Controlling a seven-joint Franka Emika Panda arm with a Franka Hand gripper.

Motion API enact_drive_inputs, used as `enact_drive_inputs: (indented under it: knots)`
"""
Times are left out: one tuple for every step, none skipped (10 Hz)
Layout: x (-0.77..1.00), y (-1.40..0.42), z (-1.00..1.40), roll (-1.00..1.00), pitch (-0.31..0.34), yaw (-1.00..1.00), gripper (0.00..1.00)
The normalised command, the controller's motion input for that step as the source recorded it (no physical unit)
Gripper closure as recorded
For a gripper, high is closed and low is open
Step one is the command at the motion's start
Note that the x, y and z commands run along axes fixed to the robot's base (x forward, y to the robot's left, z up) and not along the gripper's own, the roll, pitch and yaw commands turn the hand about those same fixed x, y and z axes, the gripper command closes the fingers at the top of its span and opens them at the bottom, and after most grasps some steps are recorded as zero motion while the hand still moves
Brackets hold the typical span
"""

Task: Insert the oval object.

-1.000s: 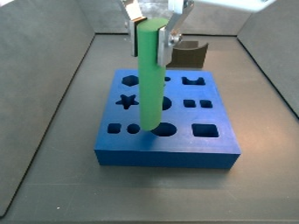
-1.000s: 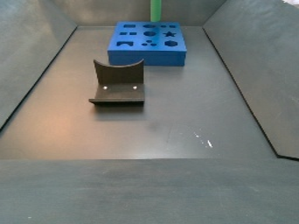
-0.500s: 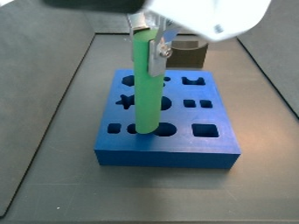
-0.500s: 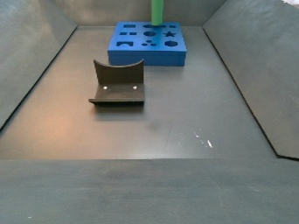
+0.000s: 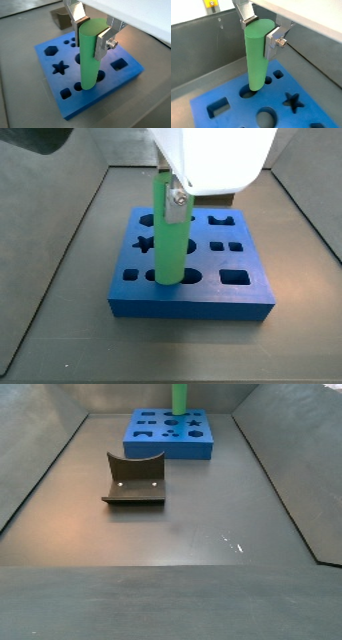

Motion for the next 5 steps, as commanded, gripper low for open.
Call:
enact_drive_inputs:
  knots:
    - [0.24, -0.16, -0.21, 0.05, 0.000, -0.81, 1.00]
    - [0.14, -0.09, -0.27, 0.08, -0.006, -0.89, 1.00]
    - [0.03, 0.00, -0.31, 0.12, -0.024, -0.99, 1.00]
    - [0.00, 0.00, -0.24, 0.22, 0.021, -0.83, 1.00]
    - [0.00, 0.01, -0.14, 0.16, 0.074, -0.79, 1.00]
